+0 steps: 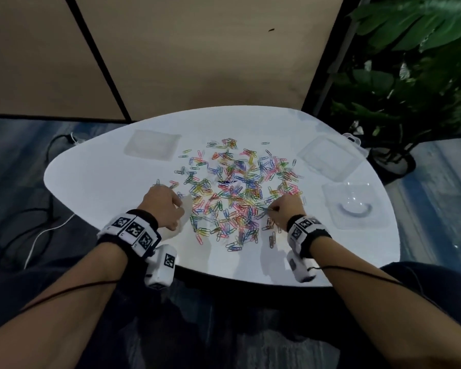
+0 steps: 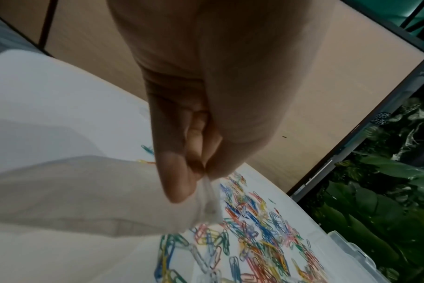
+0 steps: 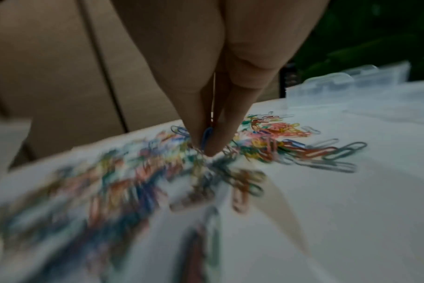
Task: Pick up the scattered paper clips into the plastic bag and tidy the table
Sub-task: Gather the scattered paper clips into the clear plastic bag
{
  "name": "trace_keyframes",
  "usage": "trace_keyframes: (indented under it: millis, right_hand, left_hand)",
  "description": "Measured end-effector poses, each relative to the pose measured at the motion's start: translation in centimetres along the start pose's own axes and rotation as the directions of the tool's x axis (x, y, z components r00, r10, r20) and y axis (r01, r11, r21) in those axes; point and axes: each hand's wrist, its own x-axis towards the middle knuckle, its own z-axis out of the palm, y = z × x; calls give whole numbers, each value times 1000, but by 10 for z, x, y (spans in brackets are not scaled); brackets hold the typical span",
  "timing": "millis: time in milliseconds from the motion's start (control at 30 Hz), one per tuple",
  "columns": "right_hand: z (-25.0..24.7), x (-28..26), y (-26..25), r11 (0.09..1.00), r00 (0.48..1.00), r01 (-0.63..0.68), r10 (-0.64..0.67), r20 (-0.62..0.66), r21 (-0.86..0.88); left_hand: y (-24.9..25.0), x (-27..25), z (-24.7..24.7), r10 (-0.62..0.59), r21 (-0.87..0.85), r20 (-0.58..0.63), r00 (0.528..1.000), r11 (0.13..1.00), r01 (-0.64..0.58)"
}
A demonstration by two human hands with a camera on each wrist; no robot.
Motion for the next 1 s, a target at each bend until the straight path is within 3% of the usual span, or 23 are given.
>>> trace_keyframes:
  millis: [67, 133, 233, 300, 400, 533, 700, 867, 933, 1000]
  right_hand:
    - [-16, 3, -4, 973, 996, -80, 87, -24, 218]
    - [-33, 2, -19, 859, 992, -118, 122, 24, 499]
    - [-53, -7, -52, 473, 989, -141, 40, 139, 870]
    - [-58, -17, -73, 289, 980, -174, -43, 194, 941]
    - [-51, -19, -96, 218, 962, -227, -100, 253, 949]
    - [-31, -10, -118, 321, 961, -228, -77, 265, 919]
    - [-19, -5, -130, 534, 960, -188, -75, 268, 824]
    - [-20, -11, -133, 864, 980, 71, -153, 125, 498]
    - [-22, -15, -137, 930, 974, 175, -211, 79, 323]
    - [-26, -18, -140, 945, 954, 252, -279, 110, 210]
  left_hand:
    - [4, 3, 6, -10, -52, 53, 999, 999, 13]
    - [10, 6, 11, 9, -86, 85, 996, 996, -2]
    - [25, 11, 20, 90, -127, 99, 991, 989, -78]
    - [34, 16, 25, 137, -163, 82, 987, 979, -122]
    - [47, 17, 29, 182, -197, 42, 982, 965, -170]
    - [55, 11, 22, 205, -199, -40, 978, 958, -209]
    - [53, 12, 14, 233, -182, -116, 965, 951, -252]
    - [60, 8, 14, 295, -94, -152, 943, 946, -311]
    - [61, 6, 16, 328, 12, -141, 934, 944, -330]
    - [61, 6, 18, 342, 93, -135, 930, 939, -332]
